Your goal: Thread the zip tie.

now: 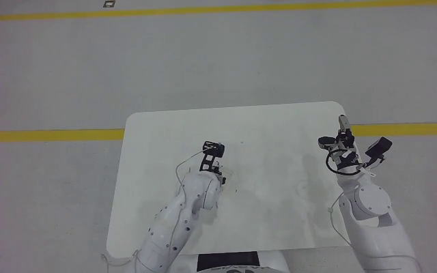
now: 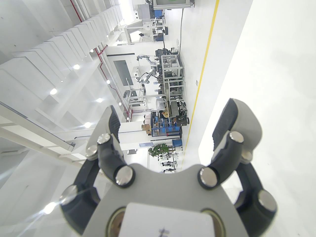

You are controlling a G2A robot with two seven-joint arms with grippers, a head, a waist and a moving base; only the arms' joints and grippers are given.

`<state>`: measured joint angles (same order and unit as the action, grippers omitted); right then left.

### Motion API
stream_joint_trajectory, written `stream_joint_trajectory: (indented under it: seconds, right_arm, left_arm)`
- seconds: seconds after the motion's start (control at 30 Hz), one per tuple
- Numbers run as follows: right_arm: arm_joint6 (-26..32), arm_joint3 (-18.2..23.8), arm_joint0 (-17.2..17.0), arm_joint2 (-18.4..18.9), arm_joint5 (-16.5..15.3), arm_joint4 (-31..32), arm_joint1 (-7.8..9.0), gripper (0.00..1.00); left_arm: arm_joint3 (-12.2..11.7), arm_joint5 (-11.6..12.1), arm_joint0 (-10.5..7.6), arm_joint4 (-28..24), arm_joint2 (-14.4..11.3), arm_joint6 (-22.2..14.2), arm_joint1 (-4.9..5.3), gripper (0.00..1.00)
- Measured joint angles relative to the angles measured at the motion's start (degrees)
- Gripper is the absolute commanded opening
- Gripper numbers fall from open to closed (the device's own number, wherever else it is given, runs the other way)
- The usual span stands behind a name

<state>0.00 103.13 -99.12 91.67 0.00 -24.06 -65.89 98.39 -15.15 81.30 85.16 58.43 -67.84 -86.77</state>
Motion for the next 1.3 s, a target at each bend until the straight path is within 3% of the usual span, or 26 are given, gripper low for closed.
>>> stream_joint_trajectory:
  seconds: [0.23,0.4,0.67,0.7,0.73,0.77,0.83,1.1,1.3]
  right_arm:
    - [0.0,0.0,0.0,0.0,0.0,0.0,0.0,1.0]
    - [0.0,0.0,0.0,0.0,0.0,0.0,0.0,1.0]
    - [0.0,0.0,0.0,0.0,0.0,0.0,0.0,1.0]
    - [0.0,0.0,0.0,0.0,0.0,0.0,0.0,1.0]
    - [0.0,0.0,0.0,0.0,0.0,0.0,0.0,1.0]
    - [0.0,0.0,0.0,0.0,0.0,0.0,0.0,1.0]
    - [0.0,0.0,0.0,0.0,0.0,0.0,0.0,1.0]
    - [0.0,0.0,0.0,0.0,0.0,0.0,0.0,1.0]
    - [0.0,0.0,0.0,0.0,0.0,0.0,0.0,1.0]
  left_arm:
    - [-1.43,1.65,-1.39,-1.61,-0.08,1.44,0.12,0.0]
    - [-3.62,2.22,-2.61,-1.96,-0.69,4.4,0.11,0.0]
    - [-7.83,1.98,-4.74,-3.67,-1.11,5.19,0.04,0.0]
    - [-8.16,1.88,-4.93,-3.8,-1.17,5.1,0.03,0.03]
    - [-8.48,1.81,-5.12,-3.93,-1.22,5.03,0.03,0.25]
    - [-8.91,1.71,-5.35,-4.08,-1.29,4.97,0.03,0.38]
    - [-9.42,1.59,-5.65,-4.26,-1.41,4.9,0.03,0.45]
    - [-10.1,1.28,-6.3,-4.75,-1.9,4.51,0.16,0.43]
    - [-9.82,1.03,-6.17,-4.85,-1.96,4.47,0.37,0.36]
